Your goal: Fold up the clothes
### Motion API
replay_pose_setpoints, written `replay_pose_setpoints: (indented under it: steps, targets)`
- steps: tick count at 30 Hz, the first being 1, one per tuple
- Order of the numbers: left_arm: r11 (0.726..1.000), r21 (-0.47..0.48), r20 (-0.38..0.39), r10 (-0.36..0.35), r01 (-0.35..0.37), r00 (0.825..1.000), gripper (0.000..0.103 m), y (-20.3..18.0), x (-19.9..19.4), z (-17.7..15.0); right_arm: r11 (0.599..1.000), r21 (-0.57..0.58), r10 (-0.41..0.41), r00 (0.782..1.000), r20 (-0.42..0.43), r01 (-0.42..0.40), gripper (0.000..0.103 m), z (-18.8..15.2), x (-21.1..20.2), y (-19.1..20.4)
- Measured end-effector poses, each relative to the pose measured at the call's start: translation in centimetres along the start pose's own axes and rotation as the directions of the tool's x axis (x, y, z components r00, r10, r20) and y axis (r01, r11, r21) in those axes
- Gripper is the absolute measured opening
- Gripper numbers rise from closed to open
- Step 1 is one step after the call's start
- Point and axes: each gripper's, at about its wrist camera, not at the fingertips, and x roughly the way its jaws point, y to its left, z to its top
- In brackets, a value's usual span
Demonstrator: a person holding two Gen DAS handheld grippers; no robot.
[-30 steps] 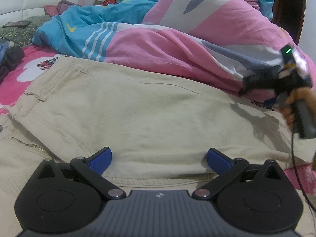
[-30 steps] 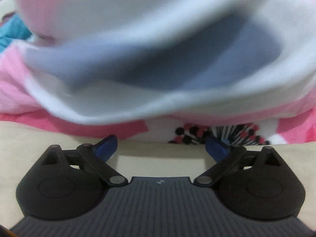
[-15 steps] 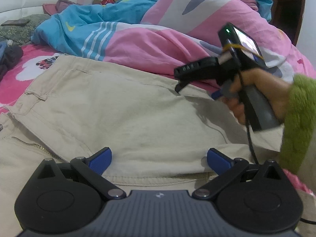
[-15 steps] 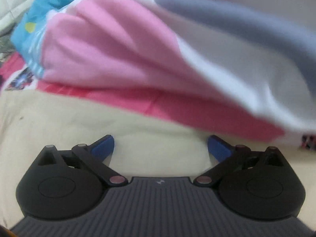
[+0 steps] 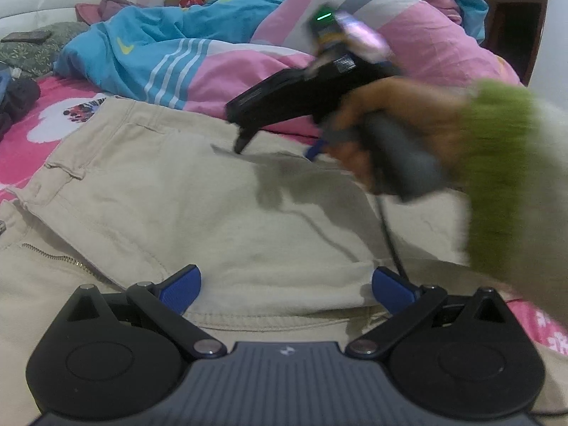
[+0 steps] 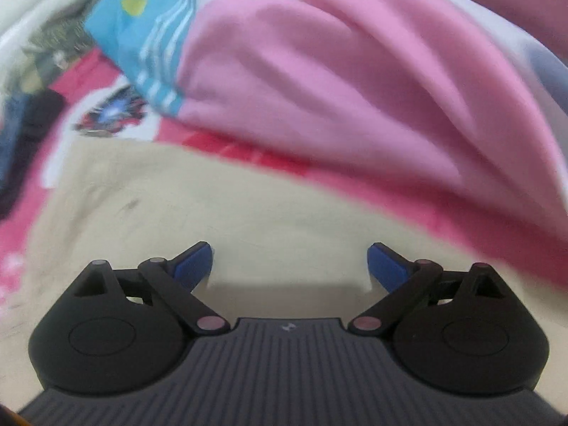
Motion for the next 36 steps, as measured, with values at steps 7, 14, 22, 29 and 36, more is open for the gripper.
replay_pose_setpoints:
  steps: [7, 14, 22, 29, 36]
  targets:
    - [0.998, -0.03, 0.018, -0.062, 0.063, 0.998, 0.103, 0.9, -1.4, 0.3, 0.997, 0.082, -0.002, 1.0, 0.016, 0.001, 0.098, 2.6, -0.2, 0.2]
    - [0.99, -0.128, 0.086, -0.047, 0.058, 0.995, 0.103, 2.7, -3.0, 0.9, 0.981, -0.011, 0.196, 0.981, 0.014, -0.196, 0.098, 1.8, -4.4, 5.3]
    - [0.997, -0.081, 0.07, -0.003, 0.009, 0.998, 0.103, 3.4, -3.2, 0.7, 0.971, -0.075, 0.222, 0.971, -0.089, -0.229, 0.09, 4.2, 3.4, 12.4]
    - [0.997, -0.08, 0.071, 0.01, -0.005, 0.997, 0.103, 4.3, -3.8, 0.4, 0.984, 0.025, 0.18, 0.982, -0.049, -0.179, 0.088, 7.7, 6.5, 12.9]
    - [0.991, -0.134, 0.089, 0.003, 0.009, 0.996, 0.103, 5.5, -4.5, 0.8, 0.982, 0.0, 0.19, 0.979, 0.072, -0.191, 0.087, 6.9, -3.2, 8.3]
